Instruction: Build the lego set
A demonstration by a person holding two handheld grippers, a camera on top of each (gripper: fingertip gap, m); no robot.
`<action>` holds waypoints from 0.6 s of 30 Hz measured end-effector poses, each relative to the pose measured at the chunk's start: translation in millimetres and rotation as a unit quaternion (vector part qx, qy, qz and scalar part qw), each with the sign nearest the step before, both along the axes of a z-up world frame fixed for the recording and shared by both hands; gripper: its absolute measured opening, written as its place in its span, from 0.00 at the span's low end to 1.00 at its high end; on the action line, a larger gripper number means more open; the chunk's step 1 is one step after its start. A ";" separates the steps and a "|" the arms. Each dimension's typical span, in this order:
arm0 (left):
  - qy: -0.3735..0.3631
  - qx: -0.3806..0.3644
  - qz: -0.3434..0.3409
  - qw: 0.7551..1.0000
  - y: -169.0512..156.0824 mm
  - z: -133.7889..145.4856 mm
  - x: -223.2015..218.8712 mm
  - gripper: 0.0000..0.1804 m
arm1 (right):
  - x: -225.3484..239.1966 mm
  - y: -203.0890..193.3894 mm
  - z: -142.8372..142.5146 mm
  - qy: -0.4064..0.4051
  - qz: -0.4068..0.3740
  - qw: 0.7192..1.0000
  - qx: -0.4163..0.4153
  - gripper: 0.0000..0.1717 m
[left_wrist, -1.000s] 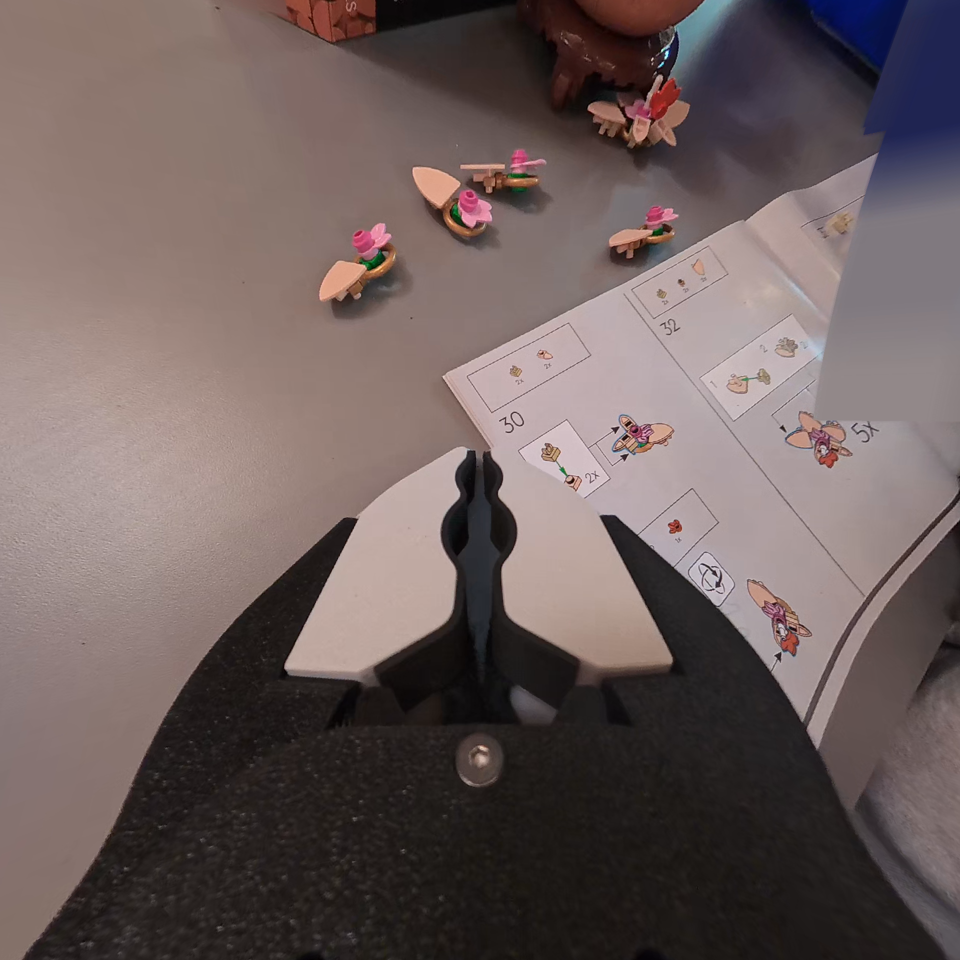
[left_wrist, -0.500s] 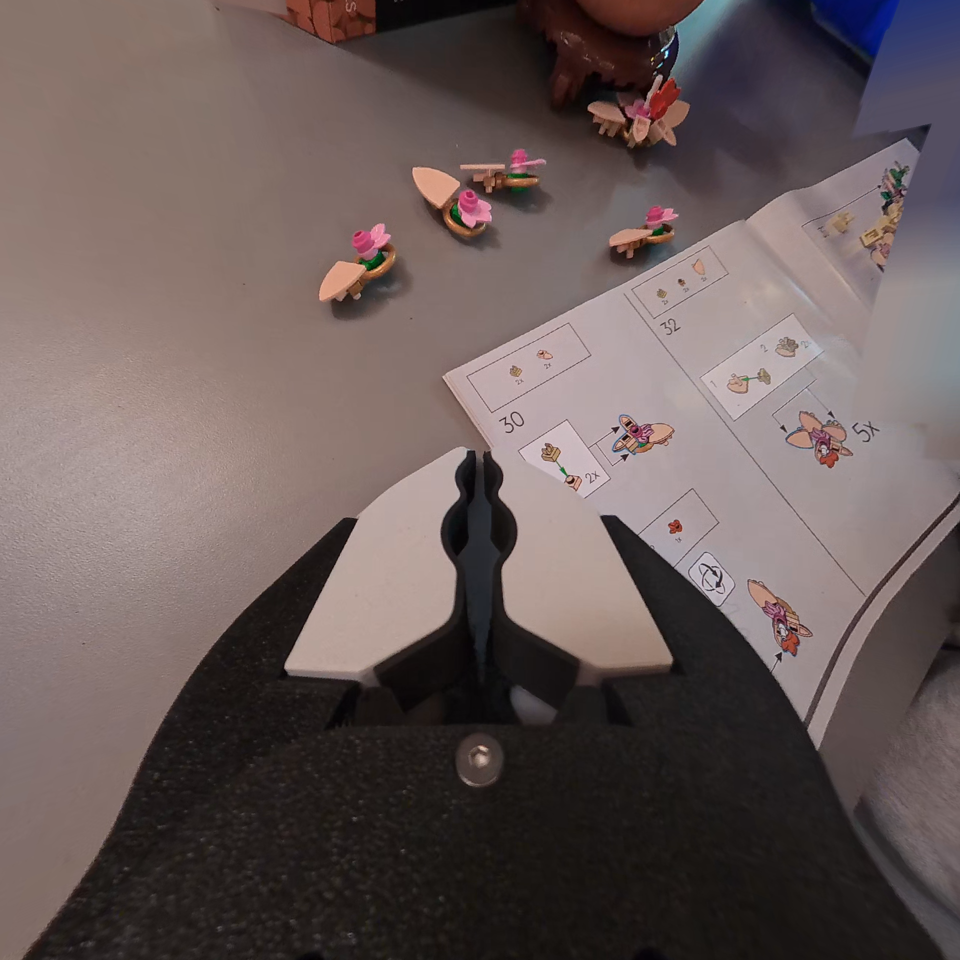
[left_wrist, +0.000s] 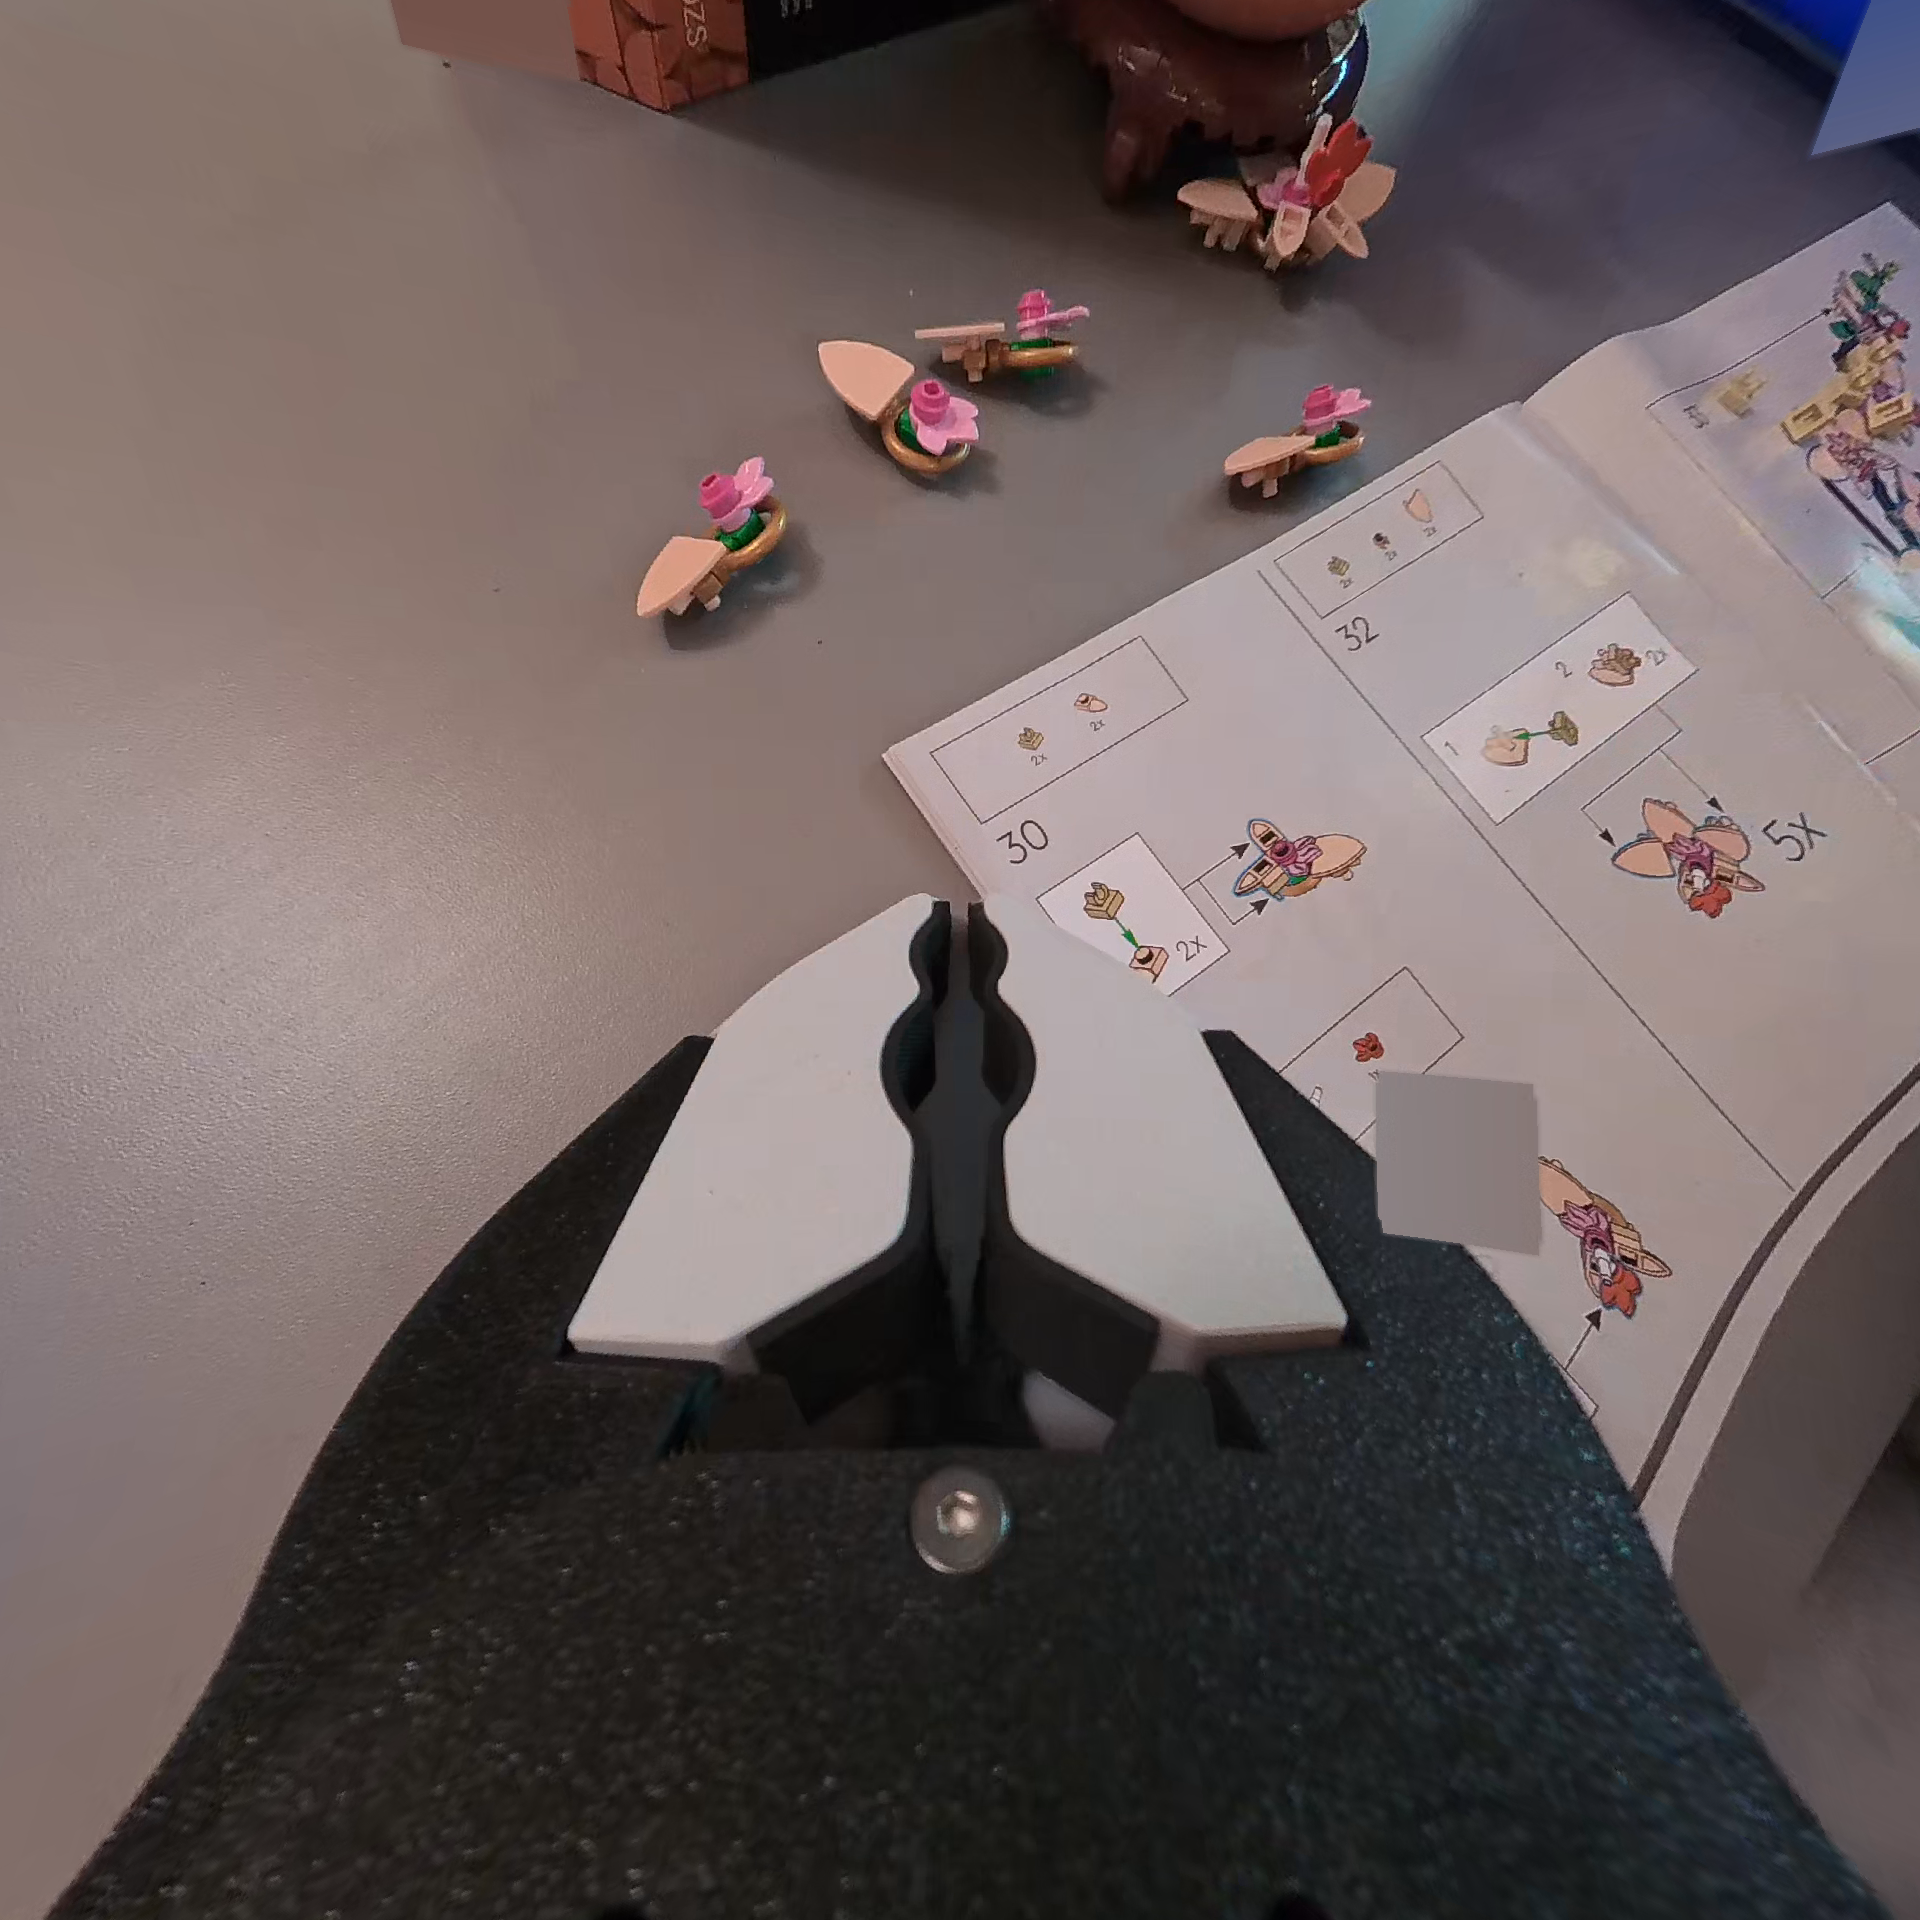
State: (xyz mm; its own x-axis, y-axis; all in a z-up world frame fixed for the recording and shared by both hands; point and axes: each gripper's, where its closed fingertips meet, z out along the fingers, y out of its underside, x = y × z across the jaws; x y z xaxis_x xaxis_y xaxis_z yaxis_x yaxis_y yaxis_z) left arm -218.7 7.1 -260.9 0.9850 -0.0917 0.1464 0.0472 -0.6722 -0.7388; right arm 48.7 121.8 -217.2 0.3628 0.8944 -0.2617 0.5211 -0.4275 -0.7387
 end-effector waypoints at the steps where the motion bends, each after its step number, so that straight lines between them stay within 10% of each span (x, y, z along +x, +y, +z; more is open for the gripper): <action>1: 0.001 0.000 -0.001 1.000 -0.1 0.1 0.1 0.02 | 4.0 0.5 -18.8 -0.019 -0.023 1.000 0.002 0.04; 18: 0.005 0.001 -0.011 1.000 -0.3 -0.1 2.9 0.02 | 15.1 -9.4 -28.0 -0.085 -0.015 0.994 0.071 0.12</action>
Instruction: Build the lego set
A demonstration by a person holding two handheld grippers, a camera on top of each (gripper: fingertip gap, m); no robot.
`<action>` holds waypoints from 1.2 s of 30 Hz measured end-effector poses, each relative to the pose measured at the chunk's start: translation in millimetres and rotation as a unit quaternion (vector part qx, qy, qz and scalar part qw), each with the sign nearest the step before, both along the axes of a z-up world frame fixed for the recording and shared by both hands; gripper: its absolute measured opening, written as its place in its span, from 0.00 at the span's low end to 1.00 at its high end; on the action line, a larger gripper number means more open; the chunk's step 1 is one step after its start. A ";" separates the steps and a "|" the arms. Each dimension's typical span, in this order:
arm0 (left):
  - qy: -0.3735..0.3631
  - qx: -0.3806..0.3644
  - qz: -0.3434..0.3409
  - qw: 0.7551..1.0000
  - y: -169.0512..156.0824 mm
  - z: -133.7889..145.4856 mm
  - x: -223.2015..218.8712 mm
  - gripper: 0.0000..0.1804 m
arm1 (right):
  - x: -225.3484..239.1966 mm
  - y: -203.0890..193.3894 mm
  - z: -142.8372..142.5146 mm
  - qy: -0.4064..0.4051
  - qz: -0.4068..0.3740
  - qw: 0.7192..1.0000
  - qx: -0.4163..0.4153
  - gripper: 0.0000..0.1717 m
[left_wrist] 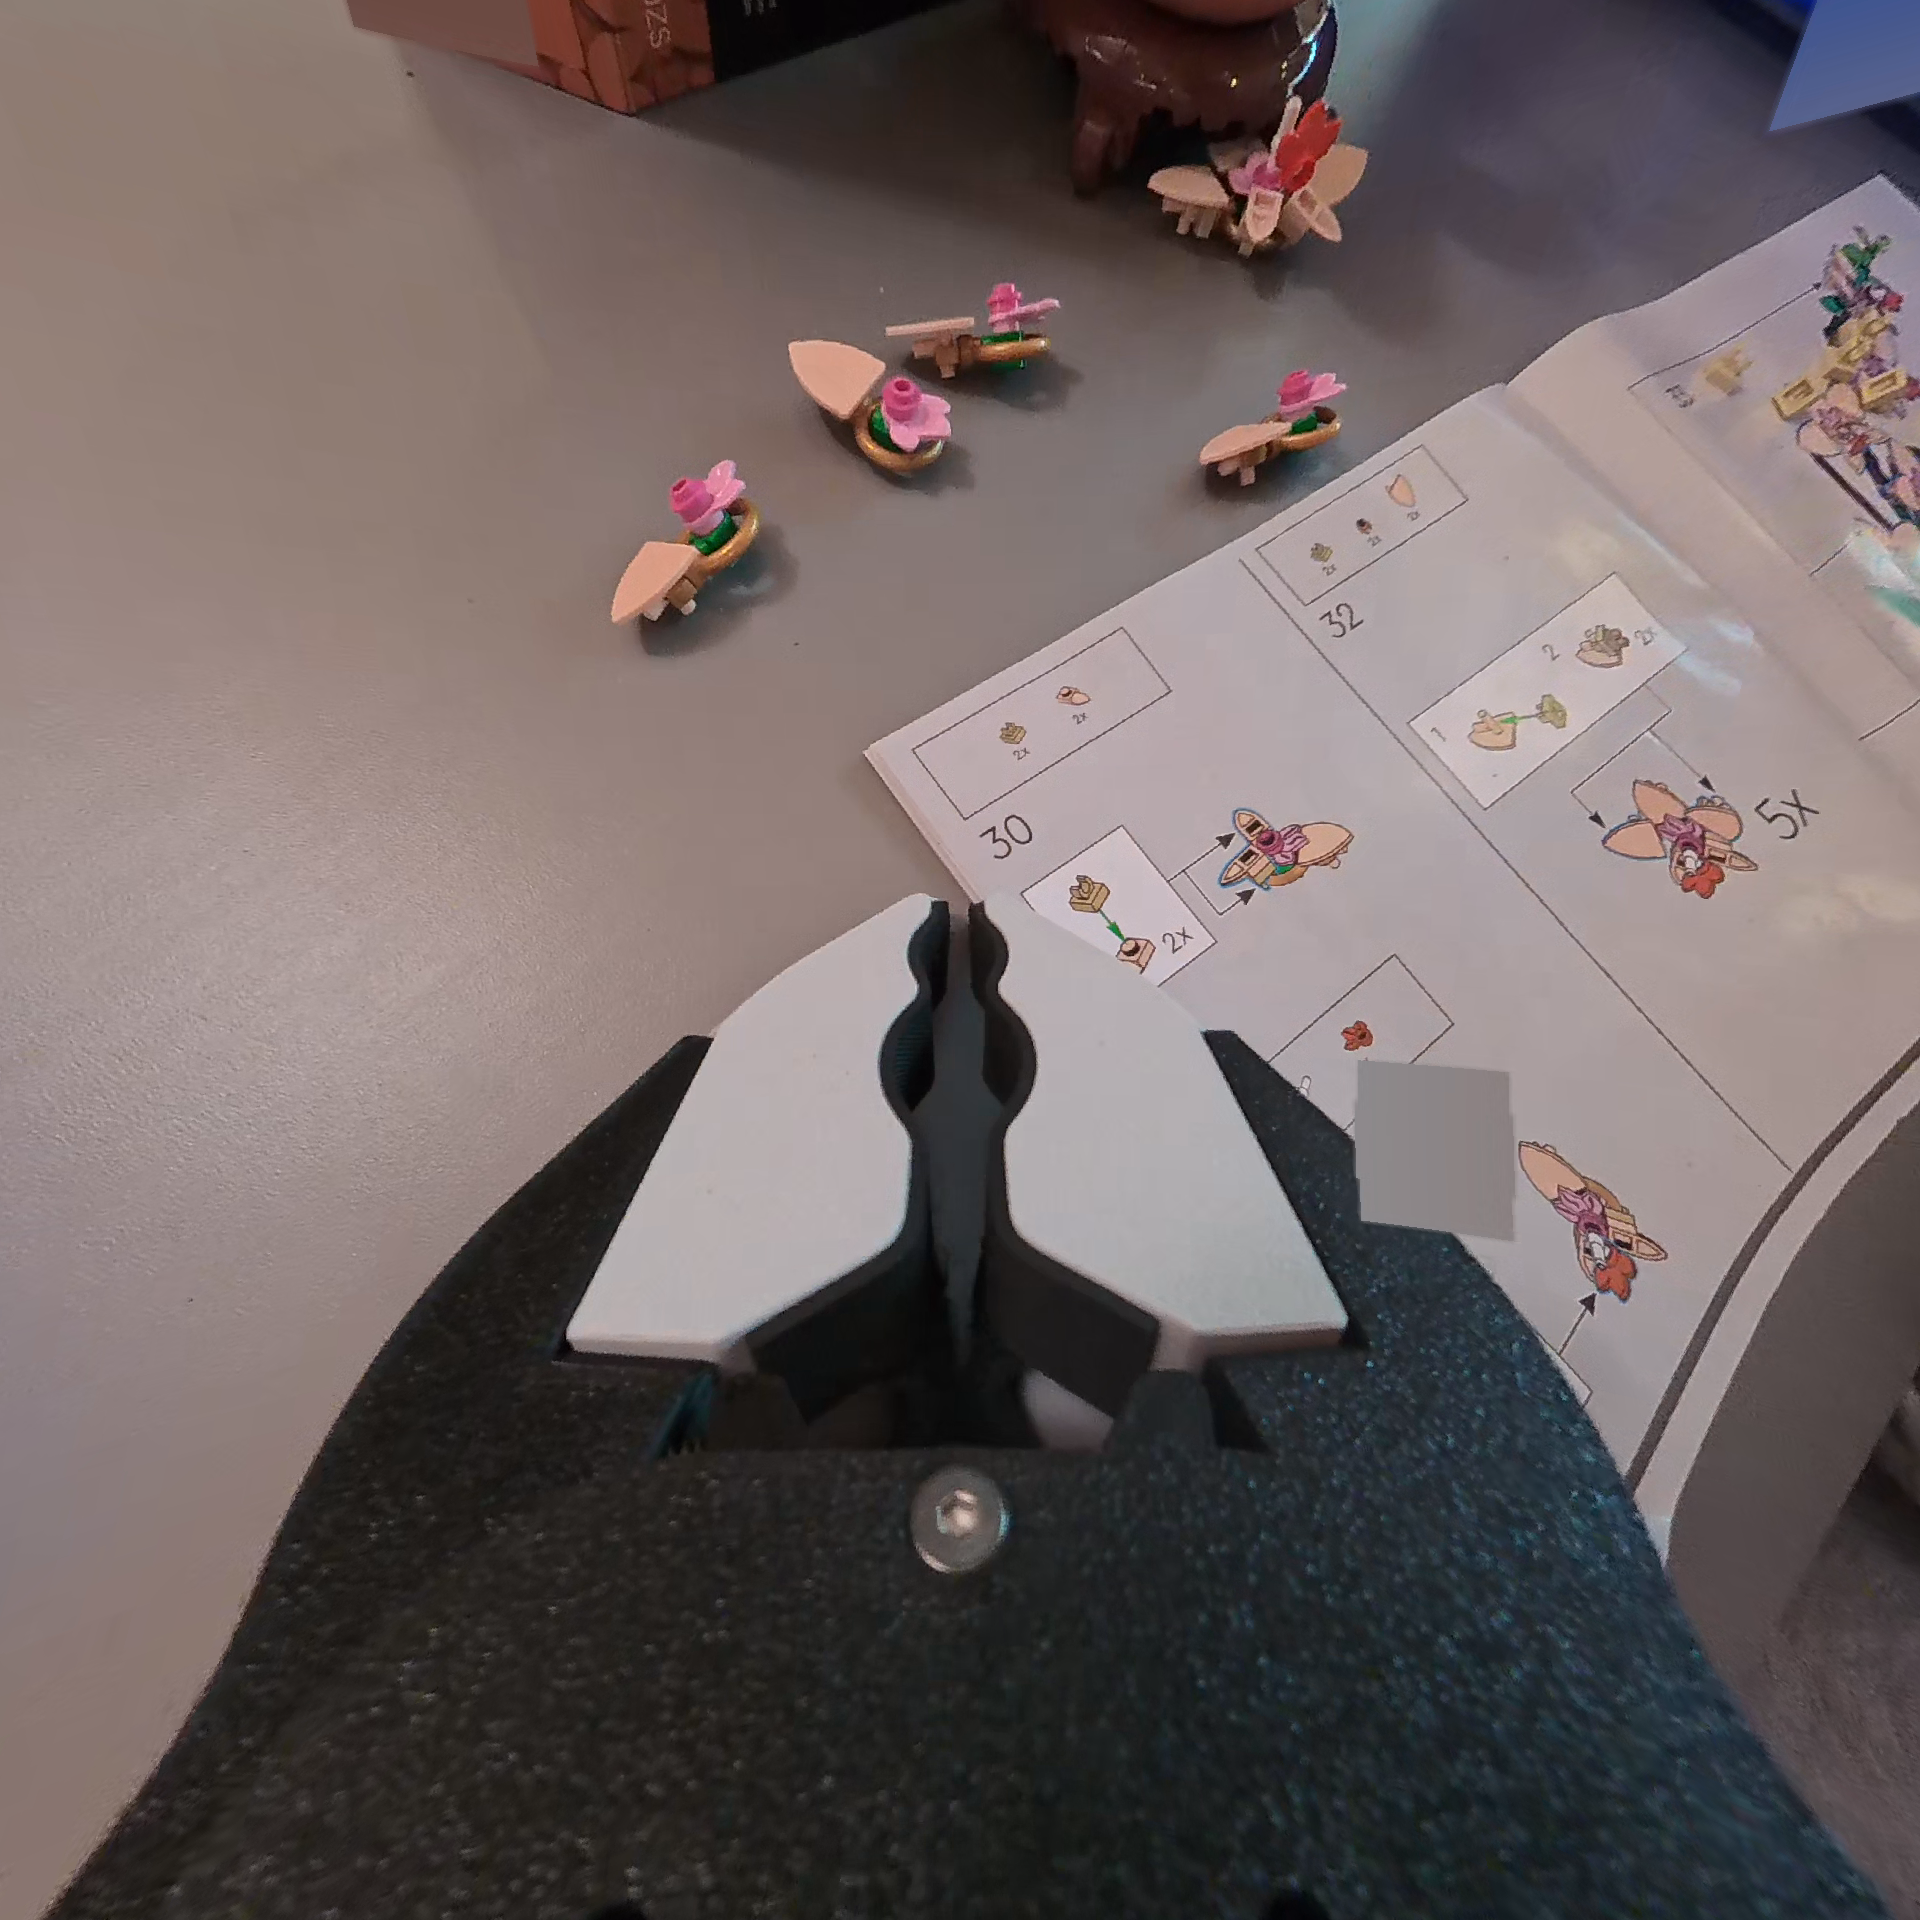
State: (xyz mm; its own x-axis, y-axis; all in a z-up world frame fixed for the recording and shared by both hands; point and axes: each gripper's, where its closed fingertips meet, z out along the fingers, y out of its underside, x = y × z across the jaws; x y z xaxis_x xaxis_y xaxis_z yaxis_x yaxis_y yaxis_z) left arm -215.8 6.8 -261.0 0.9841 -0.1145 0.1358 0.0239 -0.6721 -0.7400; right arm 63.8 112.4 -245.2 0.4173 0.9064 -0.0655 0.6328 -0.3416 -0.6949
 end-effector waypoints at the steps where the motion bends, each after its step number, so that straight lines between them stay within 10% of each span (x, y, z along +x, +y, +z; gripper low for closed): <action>1: -0.002 0.000 0.000 1.000 0.1 0.1 0.0 0.02 | -1.0 -1.2 11.8 0.005 0.015 1.000 0.011 0.11; 5: -0.009 -0.001 0.001 1.000 0.1 0.1 -0.2 0.02 | 13.2 28.8 95.1 0.013 0.084 0.987 0.139 0.08; 9: -0.014 -0.002 0.001 1.000 0.2 0.1 -0.1 0.02 | 83.0 119.2 129.7 -0.190 0.126 0.953 0.198 0.07; 18: -0.008 -0.001 0.003 1.000 0.4 0.0 -0.5 0.02 | 156.7 244.9 6.7 -0.466 0.349 0.803 0.126 0.07; 27: 0.001 0.000 0.001 1.000 0.4 -0.1 -0.3 0.02 | 161.3 267.9 -15.2 -0.599 0.436 0.654 0.155 0.08; 32: -0.010 -0.001 0.000 1.000 0.3 0.1 0.2 0.02 | 165.3 265.9 -20.2 -0.620 0.445 0.626 0.159 0.06; 36: -0.010 -0.001 -0.001 1.000 0.1 0.2 0.6 0.02 | 165.3 258.4 -20.5 -0.579 0.419 0.687 0.131 0.03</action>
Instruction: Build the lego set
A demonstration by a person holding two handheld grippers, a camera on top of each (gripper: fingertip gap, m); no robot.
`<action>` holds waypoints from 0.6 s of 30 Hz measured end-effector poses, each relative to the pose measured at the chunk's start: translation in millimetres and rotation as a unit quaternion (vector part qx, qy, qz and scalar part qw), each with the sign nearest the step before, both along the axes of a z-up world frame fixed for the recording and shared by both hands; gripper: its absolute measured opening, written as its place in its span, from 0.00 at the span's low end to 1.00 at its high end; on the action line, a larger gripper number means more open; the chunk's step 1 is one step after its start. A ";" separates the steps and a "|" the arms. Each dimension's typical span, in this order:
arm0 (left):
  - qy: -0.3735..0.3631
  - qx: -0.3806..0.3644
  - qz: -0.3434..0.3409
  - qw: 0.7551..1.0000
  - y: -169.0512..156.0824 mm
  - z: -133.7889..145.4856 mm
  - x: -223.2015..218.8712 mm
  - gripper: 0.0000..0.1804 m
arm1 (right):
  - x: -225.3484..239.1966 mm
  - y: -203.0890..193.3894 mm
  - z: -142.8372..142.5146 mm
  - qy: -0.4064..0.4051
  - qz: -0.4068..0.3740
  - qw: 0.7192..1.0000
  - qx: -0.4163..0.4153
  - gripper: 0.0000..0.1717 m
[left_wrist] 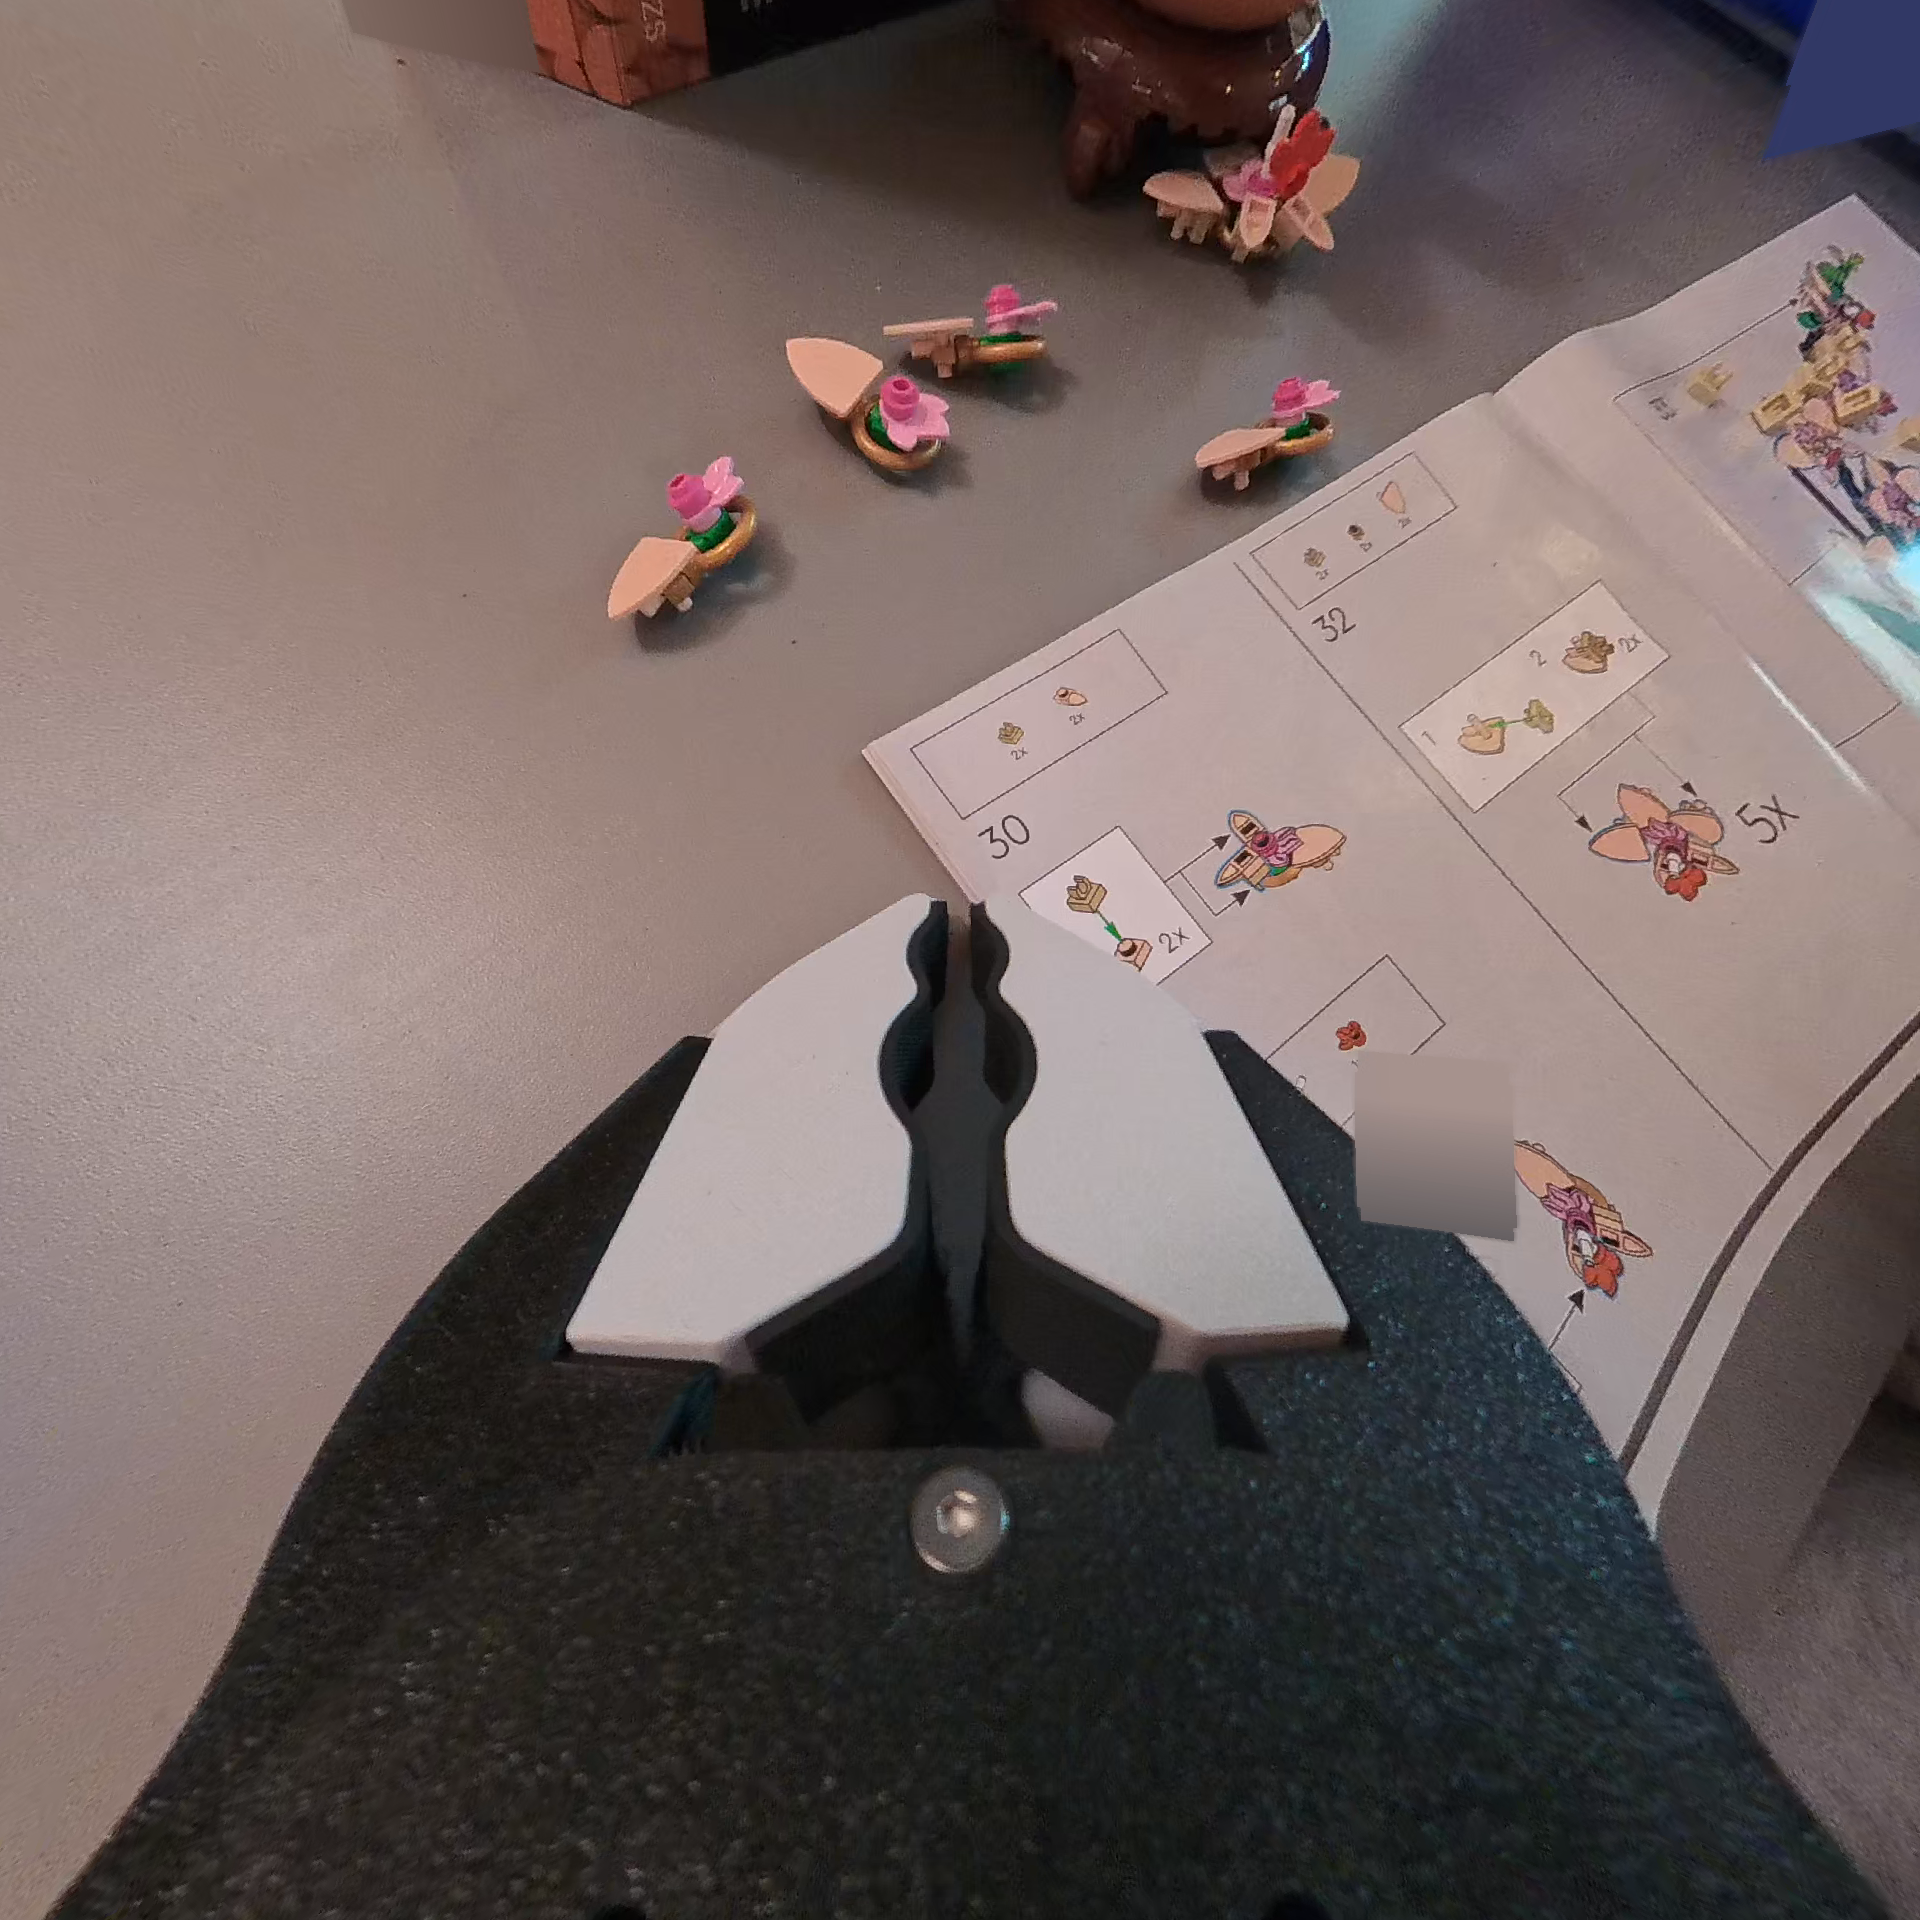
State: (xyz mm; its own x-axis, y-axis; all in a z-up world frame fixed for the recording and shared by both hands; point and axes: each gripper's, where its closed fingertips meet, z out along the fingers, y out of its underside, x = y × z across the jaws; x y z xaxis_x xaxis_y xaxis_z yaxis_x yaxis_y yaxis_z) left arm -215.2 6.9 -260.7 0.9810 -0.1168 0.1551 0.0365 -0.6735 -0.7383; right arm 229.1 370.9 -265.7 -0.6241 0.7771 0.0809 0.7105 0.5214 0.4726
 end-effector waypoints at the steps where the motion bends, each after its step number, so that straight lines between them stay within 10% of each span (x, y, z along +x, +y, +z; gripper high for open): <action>1: 0.001 0.000 -0.001 1.000 0.0 0.0 0.2 0.02 | -5.2 -10.2 1.1 0.041 -0.037 0.998 -0.039 0.03; 8: -0.006 0.000 -0.001 1.000 0.0 0.1 0.3 0.02 | -33.6 -33.4 35.0 0.217 -0.135 0.958 -0.132 0.02; 18: -0.003 0.000 -0.001 1.000 -0.1 -0.2 0.3 0.02 | -96.2 -92.7 82.0 0.393 -0.084 0.898 -0.177 0.02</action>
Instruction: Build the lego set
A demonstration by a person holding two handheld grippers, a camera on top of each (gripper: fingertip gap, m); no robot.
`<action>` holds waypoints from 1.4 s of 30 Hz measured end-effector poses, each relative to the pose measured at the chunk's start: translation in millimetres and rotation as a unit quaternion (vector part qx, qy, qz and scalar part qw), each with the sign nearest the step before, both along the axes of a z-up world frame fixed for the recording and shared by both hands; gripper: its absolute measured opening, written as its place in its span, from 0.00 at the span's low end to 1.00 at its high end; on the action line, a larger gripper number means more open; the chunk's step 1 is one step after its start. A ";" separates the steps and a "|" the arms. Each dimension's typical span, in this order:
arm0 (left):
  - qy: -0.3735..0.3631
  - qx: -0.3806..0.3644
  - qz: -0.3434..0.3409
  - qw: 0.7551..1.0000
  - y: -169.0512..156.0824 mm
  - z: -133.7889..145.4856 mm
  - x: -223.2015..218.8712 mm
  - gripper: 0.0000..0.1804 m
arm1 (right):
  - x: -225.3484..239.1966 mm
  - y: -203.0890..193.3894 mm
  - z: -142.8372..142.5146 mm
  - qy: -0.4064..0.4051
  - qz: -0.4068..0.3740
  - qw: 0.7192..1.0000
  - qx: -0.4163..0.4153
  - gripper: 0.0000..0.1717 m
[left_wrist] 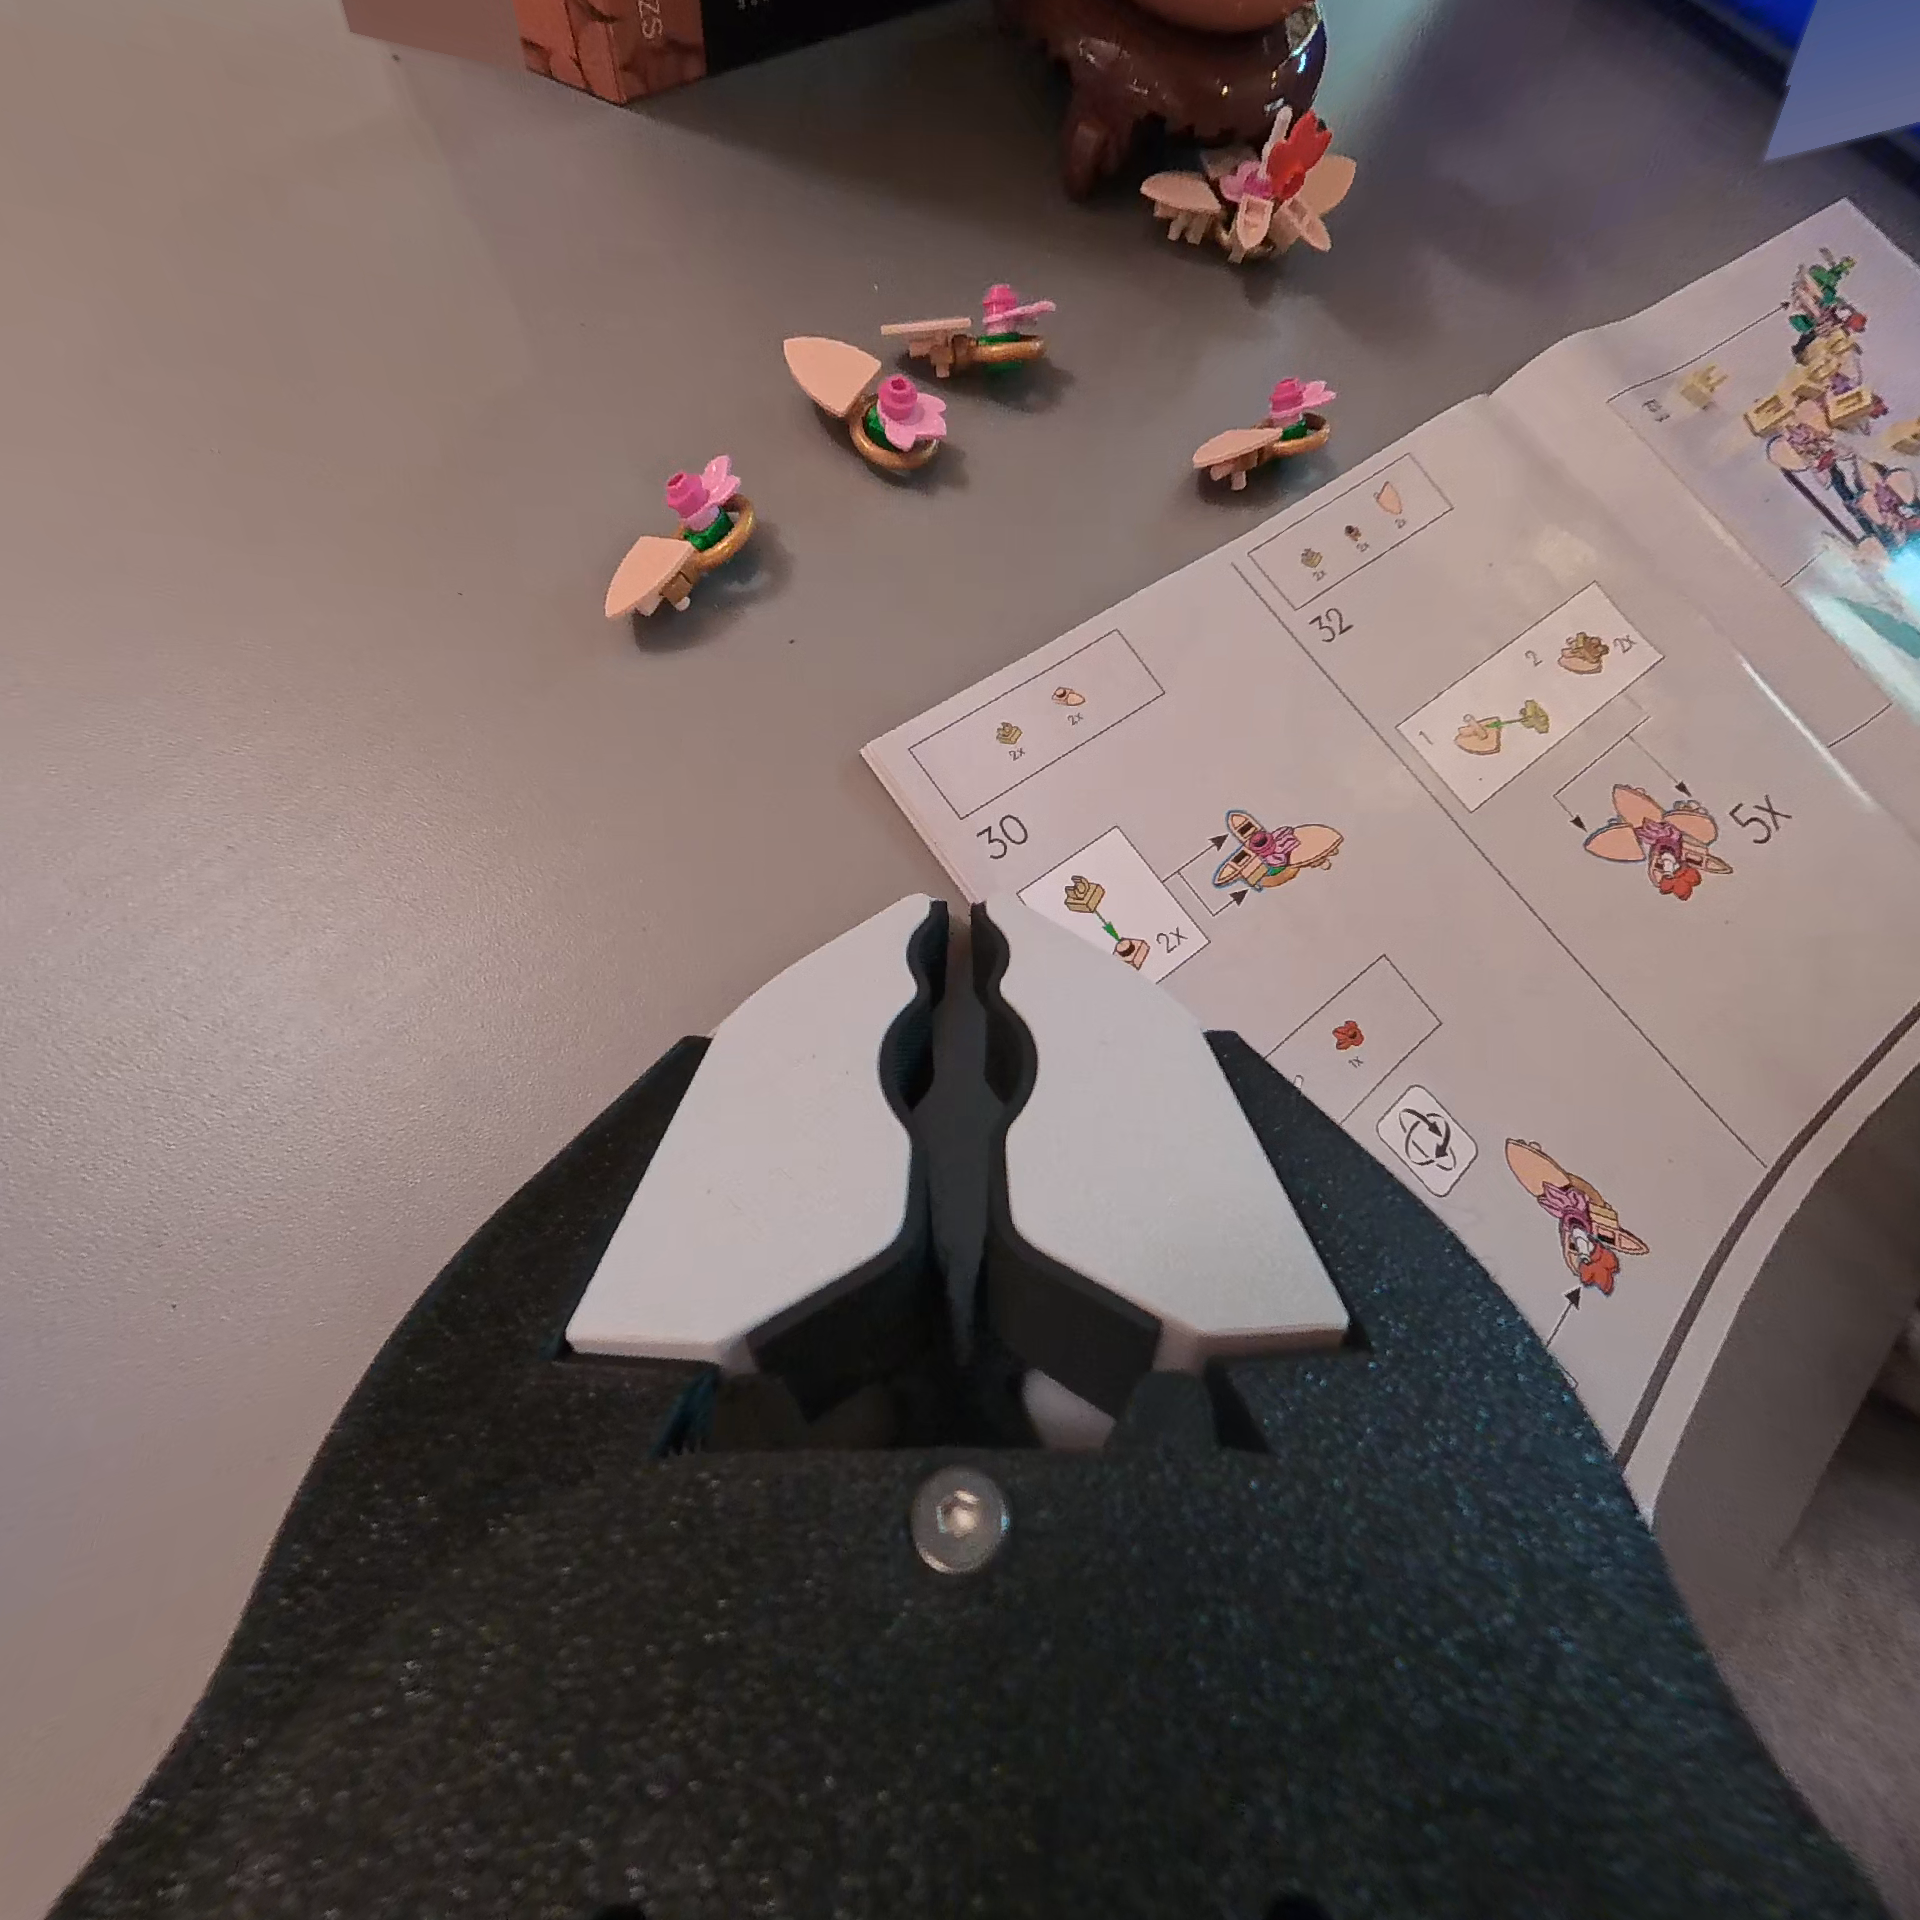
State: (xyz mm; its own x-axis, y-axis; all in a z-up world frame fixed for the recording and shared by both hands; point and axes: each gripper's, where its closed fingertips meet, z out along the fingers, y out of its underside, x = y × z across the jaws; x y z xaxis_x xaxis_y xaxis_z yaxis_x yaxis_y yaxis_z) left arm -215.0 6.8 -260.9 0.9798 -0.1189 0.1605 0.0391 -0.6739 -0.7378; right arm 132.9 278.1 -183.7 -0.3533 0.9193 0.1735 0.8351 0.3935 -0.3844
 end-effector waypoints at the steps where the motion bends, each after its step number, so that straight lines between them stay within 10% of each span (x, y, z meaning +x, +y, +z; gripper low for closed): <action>1: 0.000 0.000 0.000 1.000 0.0 0.0 0.1 0.02 | -8.8 -8.6 9.9 0.025 0.011 1.000 0.014 0.03; 9: 0.006 0.001 -0.001 1.000 -0.1 -0.1 0.4 0.02 | -62.5 -78.6 66.5 0.178 -0.017 0.980 0.083 0.03; 17: 0.007 0.001 -0.004 1.000 -0.2 -0.1 1.0 0.02 | -66.8 -126.5 -43.0 0.048 -0.172 0.978 0.104 0.03; 28: 0.007 0.001 -0.011 1.000 -0.2 0.0 3.1 0.02 | -73.0 -141.8 -68.4 0.085 -0.220 0.972 -0.013 0.11; 33: 0.007 0.001 -0.012 1.000 0.0 0.0 3.4 0.02 | -78.7 -132.8 -40.6 0.175 -0.238 0.955 0.004 0.14; 42: 0.053 0.074 0.019 0.996 1.9 24.1 -5.9 0.06 | -65.5 -137.2 52.8 0.494 -0.260 0.828 -0.050 0.23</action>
